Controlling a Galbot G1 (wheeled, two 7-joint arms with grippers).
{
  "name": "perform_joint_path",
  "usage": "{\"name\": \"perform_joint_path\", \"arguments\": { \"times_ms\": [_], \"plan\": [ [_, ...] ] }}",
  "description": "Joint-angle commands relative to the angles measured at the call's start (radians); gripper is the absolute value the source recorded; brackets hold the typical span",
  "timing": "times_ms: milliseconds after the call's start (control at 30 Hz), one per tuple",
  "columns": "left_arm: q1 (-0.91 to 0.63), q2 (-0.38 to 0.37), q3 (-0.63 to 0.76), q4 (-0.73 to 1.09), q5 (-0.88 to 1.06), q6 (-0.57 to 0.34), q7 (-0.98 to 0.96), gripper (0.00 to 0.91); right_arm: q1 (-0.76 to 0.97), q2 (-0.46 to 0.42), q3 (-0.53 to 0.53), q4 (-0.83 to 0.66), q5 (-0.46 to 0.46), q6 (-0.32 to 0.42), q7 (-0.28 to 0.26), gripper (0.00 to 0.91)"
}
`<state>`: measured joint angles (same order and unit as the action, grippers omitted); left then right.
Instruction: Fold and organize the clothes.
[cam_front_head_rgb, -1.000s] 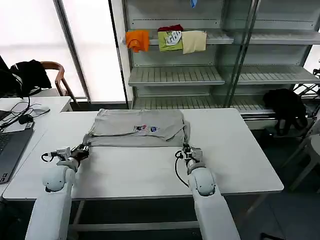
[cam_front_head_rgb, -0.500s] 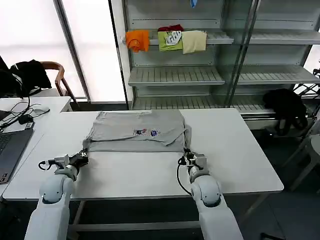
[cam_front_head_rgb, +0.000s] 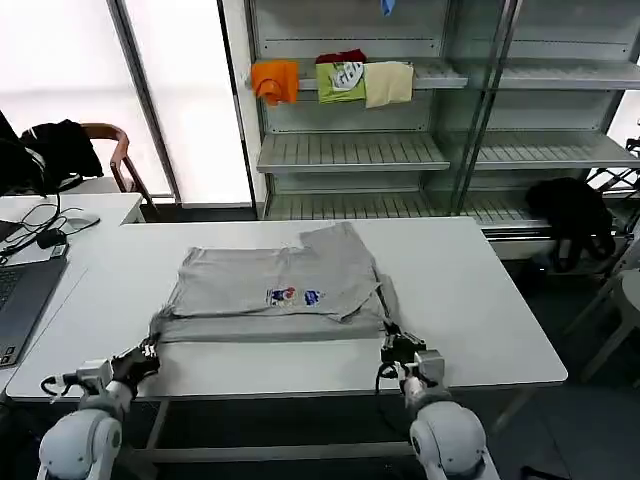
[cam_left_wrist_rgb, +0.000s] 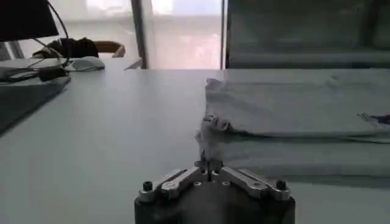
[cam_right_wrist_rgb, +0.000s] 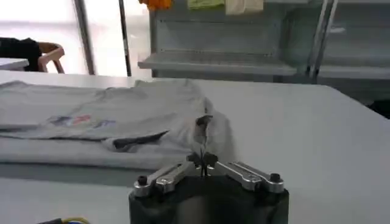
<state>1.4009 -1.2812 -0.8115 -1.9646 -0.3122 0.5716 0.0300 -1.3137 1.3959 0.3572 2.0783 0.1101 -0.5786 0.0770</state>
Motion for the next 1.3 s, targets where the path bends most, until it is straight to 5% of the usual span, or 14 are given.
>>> {"name": "perform_joint_path", "arguments": {
  "times_ms": [33, 167, 200, 233, 400, 600, 867, 1133, 1300],
  "plan": [
    [0.2, -0.041, -0.036, -0.177, -0.016, -0.001, -0.058, 0.01, -0.174, -0.04, 0.031, 0.141, -0.008, -0.001, -0.027, 0.0],
    [0.205, -0.046, -0.033, -0.168, -0.017, -0.008, -0.063, 0.02, -0.195, -0.036, 0.018, 0.149, -0.045, -0.001, -0.043, 0.0],
    [0.205, -0.047, -0.032, -0.168, -0.017, -0.008, -0.063, 0.141, -0.199, -0.036, 0.013, 0.149, -0.056, -0.001, -0.046, 0.05],
    [0.205, -0.048, -0.03, -0.169, -0.017, -0.007, -0.068, 0.907, -0.205, -0.035, 0.008, 0.148, -0.063, -0.001, -0.049, 0.907],
    [0.201, -0.054, -0.02, -0.188, -0.017, -0.009, -0.092, 0.907, -0.211, -0.019, 0.001, 0.142, -0.071, 0.001, -0.049, 0.907],
    [0.178, -0.072, -0.041, -0.266, -0.016, -0.01, -0.12, 0.907, -0.178, 0.012, 0.015, 0.175, -0.069, 0.016, 0.014, 0.907],
    [-0.057, -0.03, -0.044, -0.257, -0.01, -0.001, -0.025, 0.907, 0.08, 0.061, 0.042, 0.145, -0.001, 0.0, 0.021, 0.907],
    [-0.434, 0.051, 0.112, 0.181, 0.026, 0.005, 0.06, 0.907, 0.539, 0.078, -0.061, -0.314, 0.109, -0.005, -0.018, 0.907],
    [-0.593, 0.073, 0.178, 0.374, 0.037, 0.005, 0.111, 0.907, 0.735, 0.167, -0.085, -0.636, 0.073, -0.002, -0.07, 0.907]
  ]
}}
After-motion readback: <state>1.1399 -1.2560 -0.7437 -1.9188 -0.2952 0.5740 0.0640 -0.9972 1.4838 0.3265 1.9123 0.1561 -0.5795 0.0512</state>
